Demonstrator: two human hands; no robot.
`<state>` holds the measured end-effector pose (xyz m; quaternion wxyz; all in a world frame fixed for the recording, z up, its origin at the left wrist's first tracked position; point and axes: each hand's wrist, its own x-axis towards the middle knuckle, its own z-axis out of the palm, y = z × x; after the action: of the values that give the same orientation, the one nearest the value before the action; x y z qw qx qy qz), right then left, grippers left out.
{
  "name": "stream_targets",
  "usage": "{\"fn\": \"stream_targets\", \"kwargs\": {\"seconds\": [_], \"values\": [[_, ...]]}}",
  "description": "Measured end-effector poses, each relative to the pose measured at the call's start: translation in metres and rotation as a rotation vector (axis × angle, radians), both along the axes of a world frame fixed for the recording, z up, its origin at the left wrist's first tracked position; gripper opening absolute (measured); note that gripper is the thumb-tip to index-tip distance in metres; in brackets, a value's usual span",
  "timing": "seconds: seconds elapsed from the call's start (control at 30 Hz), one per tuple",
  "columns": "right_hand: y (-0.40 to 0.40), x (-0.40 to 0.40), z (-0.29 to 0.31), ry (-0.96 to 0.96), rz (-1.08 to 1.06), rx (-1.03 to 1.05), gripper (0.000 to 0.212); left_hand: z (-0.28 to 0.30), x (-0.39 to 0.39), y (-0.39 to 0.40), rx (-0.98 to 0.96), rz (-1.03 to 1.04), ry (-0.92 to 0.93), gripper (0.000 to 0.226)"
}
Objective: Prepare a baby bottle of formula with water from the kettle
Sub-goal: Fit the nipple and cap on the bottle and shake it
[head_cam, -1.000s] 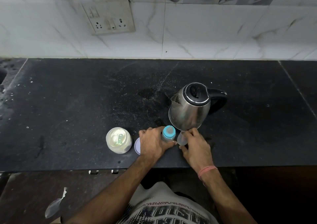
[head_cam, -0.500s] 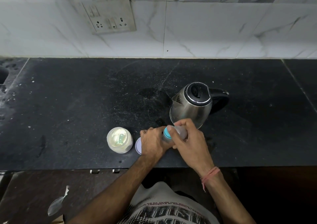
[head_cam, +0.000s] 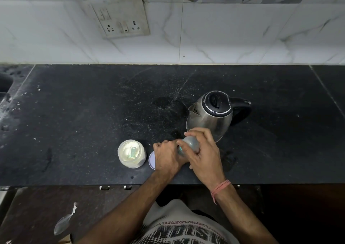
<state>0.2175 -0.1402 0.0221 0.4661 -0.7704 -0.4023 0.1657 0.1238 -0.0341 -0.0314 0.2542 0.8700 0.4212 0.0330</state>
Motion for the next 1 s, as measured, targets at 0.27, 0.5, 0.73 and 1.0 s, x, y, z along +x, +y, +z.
{"fn": "stream_targets", "kwargs": {"seconds": [0.27,0.5,0.73,1.0], "values": [[0.009,0.003,-0.021,-0.002,0.118,-0.099,0.035,-0.006,-0.001,0.002,-0.007,-0.004,-0.010,0.032],[0.009,0.000,-0.036,-0.017,0.070,-0.098,0.040,-0.014,-0.002,0.003,0.032,-0.007,-0.022,0.024],[0.014,0.009,-0.024,0.065,0.030,-0.159,0.052,-0.002,-0.002,-0.001,0.025,0.007,0.011,0.077],[-0.003,0.014,-0.028,0.161,0.137,-0.189,0.044,-0.012,-0.002,0.002,0.120,-0.027,0.003,0.033]]}}
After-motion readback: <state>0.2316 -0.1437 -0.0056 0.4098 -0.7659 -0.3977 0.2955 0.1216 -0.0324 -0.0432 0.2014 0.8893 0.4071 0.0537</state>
